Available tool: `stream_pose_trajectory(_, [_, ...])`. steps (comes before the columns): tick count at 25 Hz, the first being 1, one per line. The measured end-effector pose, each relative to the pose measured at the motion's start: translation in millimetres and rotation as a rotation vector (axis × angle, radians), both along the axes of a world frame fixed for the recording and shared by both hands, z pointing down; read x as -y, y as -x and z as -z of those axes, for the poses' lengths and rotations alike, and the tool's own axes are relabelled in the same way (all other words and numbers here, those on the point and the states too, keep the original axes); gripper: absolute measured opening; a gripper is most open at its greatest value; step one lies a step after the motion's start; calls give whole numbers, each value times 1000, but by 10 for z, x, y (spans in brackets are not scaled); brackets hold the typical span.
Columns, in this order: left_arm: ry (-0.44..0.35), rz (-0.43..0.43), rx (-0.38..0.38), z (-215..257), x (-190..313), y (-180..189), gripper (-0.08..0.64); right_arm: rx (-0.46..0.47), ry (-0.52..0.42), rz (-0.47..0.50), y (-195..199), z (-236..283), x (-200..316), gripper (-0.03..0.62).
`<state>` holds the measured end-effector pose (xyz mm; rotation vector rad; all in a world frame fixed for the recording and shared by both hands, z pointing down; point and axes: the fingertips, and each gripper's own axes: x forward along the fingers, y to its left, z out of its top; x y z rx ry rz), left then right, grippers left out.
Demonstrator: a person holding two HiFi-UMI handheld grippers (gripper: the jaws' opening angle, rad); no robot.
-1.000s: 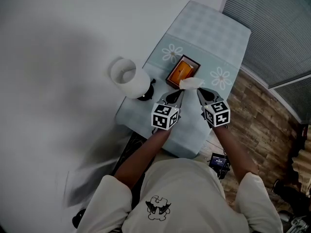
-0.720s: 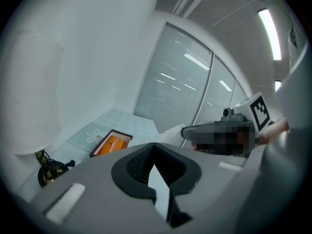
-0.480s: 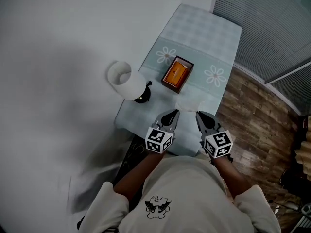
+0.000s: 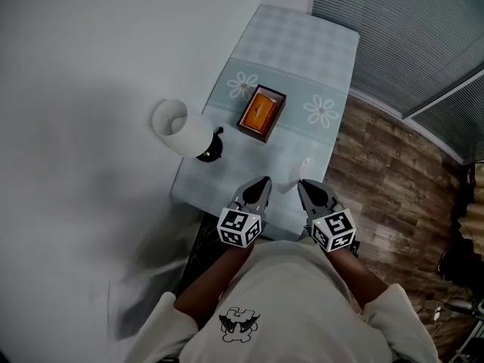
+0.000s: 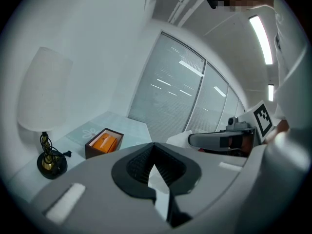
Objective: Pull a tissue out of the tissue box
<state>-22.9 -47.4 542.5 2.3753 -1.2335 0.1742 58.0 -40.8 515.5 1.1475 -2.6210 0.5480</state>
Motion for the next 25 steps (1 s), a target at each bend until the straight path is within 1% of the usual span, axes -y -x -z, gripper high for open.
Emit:
stream_pose_trajectory(4, [3, -18, 8, 23, 32, -73, 5, 5, 20, -3, -5, -46, -15, 14])
stream_pose_trajectory(10, [14, 0, 15, -14, 8, -94, 5, 5, 33, 20, 61, -88, -47, 12])
stream_pose_trajectory(15, [20, 10, 18, -17, 0, -57, 5, 9, 23, 36, 101, -41, -33, 12])
stream_pose_trajectory(25, [44, 14, 17, -70, -61, -61, 5, -7, 28, 36, 70, -76, -74, 12])
